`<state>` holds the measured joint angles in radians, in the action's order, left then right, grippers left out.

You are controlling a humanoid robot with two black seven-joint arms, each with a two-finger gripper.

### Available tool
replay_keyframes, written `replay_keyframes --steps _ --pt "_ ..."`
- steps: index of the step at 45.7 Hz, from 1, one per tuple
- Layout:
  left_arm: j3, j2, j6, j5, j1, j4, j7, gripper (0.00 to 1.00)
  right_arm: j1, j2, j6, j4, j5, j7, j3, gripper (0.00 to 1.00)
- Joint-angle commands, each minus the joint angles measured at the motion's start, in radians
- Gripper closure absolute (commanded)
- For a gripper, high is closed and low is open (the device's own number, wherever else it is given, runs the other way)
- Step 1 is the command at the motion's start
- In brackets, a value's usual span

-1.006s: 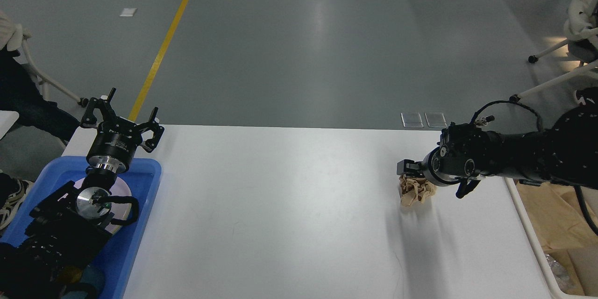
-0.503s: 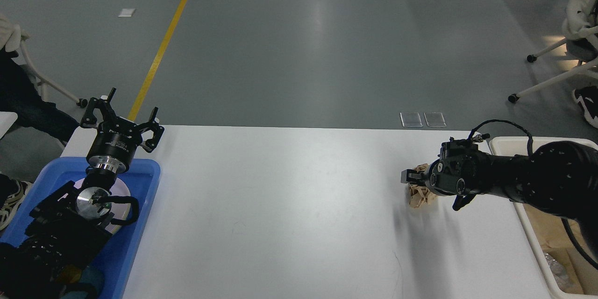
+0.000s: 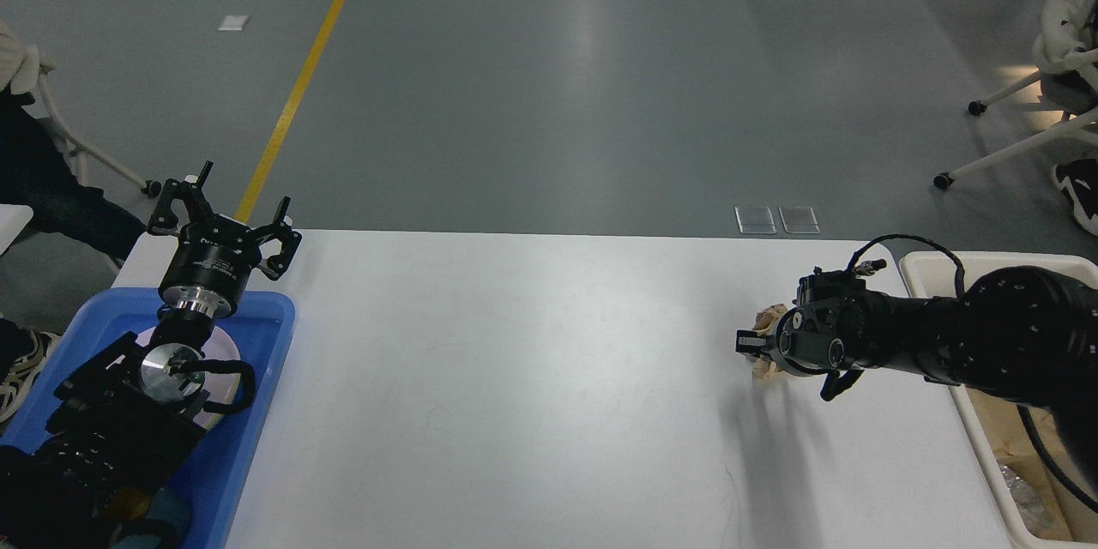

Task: Tidy desktop
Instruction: 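Carry the crumpled paper into the white bin and release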

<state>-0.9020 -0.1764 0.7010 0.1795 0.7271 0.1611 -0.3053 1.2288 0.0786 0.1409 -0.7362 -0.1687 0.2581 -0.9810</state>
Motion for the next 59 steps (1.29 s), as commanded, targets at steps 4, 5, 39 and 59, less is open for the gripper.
replay_keyframes --steps 4,5,39,59 --pt "0.0 0.0 0.0 0.0 0.0 0.0 0.0 0.03 0.216 0.136 0.006 -0.277 -0.005 0.001 0.002 1.0" --pt "0.0 0.0 0.0 0.0 0.0 0.0 0.0 0.03 0.251 0.154 0.006 -0.317 -0.005 0.001 0.002 1.0" --pt "0.0 0.0 0.0 0.0 0.0 0.0 0.0 0.03 0.795 0.622 0.283 -0.551 -0.02 0.001 -0.056 1.0" --pt "0.0 0.0 0.0 0.0 0.0 0.0 0.0 0.03 -0.079 0.607 0.017 0.107 -0.015 -0.005 0.126 1.0"
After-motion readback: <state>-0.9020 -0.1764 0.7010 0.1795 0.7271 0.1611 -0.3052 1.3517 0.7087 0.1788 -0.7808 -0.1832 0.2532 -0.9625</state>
